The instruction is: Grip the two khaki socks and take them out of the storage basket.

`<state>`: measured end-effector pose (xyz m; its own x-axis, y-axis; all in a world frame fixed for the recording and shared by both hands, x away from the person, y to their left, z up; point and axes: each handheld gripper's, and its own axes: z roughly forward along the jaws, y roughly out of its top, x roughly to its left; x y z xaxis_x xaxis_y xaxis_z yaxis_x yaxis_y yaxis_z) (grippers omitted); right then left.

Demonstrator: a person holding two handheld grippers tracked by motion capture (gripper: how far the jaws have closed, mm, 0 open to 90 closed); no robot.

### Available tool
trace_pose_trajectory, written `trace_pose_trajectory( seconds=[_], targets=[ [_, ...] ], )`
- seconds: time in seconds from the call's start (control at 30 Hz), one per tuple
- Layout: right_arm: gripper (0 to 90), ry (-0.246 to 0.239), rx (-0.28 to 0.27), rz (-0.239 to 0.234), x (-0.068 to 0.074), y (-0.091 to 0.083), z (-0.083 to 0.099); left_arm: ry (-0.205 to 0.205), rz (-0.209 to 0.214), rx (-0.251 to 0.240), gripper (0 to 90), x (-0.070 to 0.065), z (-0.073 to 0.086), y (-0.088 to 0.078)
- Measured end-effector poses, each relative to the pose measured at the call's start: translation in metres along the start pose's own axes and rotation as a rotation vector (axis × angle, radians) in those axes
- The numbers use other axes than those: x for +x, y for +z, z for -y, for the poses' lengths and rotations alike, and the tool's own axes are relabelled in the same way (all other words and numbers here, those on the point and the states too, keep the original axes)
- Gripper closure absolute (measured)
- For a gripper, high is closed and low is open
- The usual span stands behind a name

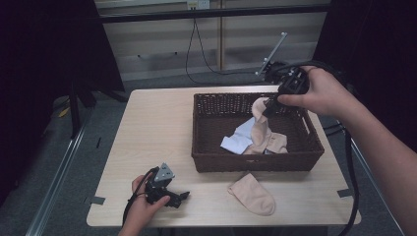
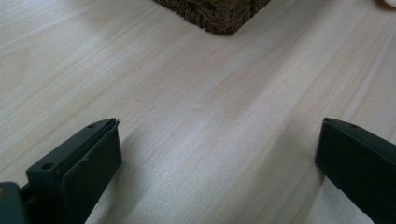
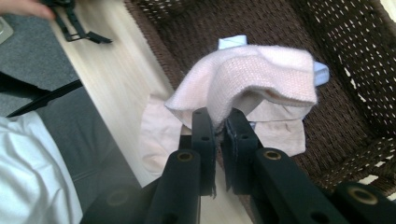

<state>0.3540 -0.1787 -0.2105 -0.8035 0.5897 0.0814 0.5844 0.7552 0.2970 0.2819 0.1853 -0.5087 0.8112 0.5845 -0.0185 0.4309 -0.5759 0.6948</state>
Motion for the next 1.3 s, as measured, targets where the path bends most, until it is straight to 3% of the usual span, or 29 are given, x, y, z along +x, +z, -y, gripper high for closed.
trace_pose_trajectory(
  seconds=[0.27, 0.83, 1.03, 1.3],
  targets=[
    [84.1, -0.023, -0.018, -0.017, 0.011, -0.017, 0.005, 0.0, 0.0, 0.001, 0.0, 0.0, 0.0, 0.0],
    [84.0, -0.105, -0.026, -0.068, 0.035, -0.032, 0.03, 0.0, 0.0, 0.001, 0.0, 0.0, 0.0, 0.0],
    [83.8, -0.148, 0.031, -0.073, 0.047, -0.019, 0.033, -0.001, 0.0, 0.001, 0.0, 0.0, 0.0, 0.0],
    [83.3, -0.186, 0.058, -0.109, 0.057, 0.004, 0.034, -0.001, -0.001, 0.002, 0.0, 0.0, 0.0, 0.0]
  ],
)
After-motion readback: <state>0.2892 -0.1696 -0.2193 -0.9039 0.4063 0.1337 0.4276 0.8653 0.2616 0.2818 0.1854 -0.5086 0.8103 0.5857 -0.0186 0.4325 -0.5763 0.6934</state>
